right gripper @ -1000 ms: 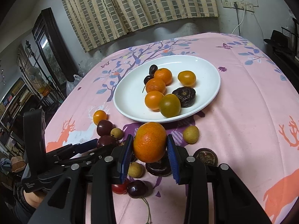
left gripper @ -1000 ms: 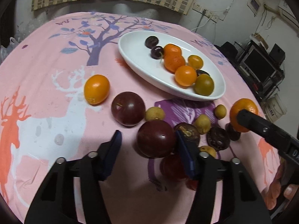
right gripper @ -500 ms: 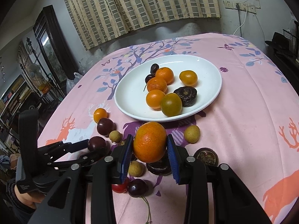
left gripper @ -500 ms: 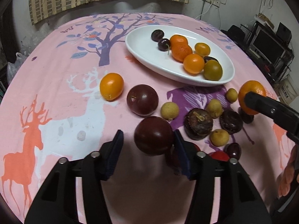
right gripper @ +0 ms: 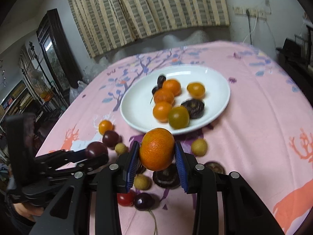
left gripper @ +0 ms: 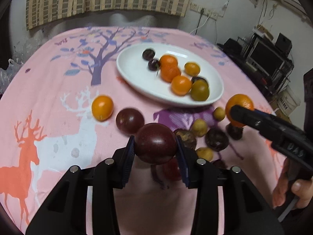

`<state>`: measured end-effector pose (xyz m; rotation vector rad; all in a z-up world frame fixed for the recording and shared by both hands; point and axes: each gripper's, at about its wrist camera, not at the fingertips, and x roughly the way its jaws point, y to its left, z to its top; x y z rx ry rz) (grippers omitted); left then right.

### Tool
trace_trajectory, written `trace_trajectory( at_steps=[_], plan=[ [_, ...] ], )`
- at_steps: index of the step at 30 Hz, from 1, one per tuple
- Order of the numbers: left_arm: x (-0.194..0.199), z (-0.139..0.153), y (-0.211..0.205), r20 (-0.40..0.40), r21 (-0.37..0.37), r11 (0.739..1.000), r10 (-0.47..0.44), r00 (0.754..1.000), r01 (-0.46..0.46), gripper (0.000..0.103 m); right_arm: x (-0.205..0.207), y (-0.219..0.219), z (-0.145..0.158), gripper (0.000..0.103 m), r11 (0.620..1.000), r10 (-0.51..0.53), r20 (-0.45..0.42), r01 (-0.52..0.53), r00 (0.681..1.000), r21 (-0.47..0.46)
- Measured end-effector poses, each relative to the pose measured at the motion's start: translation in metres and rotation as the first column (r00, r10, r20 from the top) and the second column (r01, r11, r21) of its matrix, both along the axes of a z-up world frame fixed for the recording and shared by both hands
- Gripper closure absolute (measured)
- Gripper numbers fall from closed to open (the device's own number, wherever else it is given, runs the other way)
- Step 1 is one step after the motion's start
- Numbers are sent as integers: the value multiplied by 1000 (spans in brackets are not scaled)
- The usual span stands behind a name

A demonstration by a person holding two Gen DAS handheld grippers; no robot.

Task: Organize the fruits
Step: 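Grasp a dark red plum with the left gripper while the right gripper holds the mandarin, then carry both fruits onto the white plate and open both grippers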

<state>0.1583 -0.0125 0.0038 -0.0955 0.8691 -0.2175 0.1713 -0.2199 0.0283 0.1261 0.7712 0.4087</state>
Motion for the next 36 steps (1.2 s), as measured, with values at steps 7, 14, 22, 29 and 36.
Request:
trace_trajectory(
  at_steps=[7,14,22,29,36],
  plan=[
    [43,18,-11,-18,-7,1000,5,1000,-5,63,23,0,18,66,1000,-27,54,27,998,2],
    [100,14,-21,-19,22,998,55,998,-55,63,87,-16,12,66,993,-83,-22,84,996,80],
    [130,-6,-25,-48,55,995,92,995,-89,61,133,-22,-24,43,976,-87,-140,113,986,187],
    [102,15,-21,77,81,990,113,991,-119,24,123,-34,-17,36,962,-94,-138,125,986,241],
    [54,17,-1,128,87,986,133,983,-145,15,102,-46,-5,35,970,-161,-73,171,984,171]
  ],
)
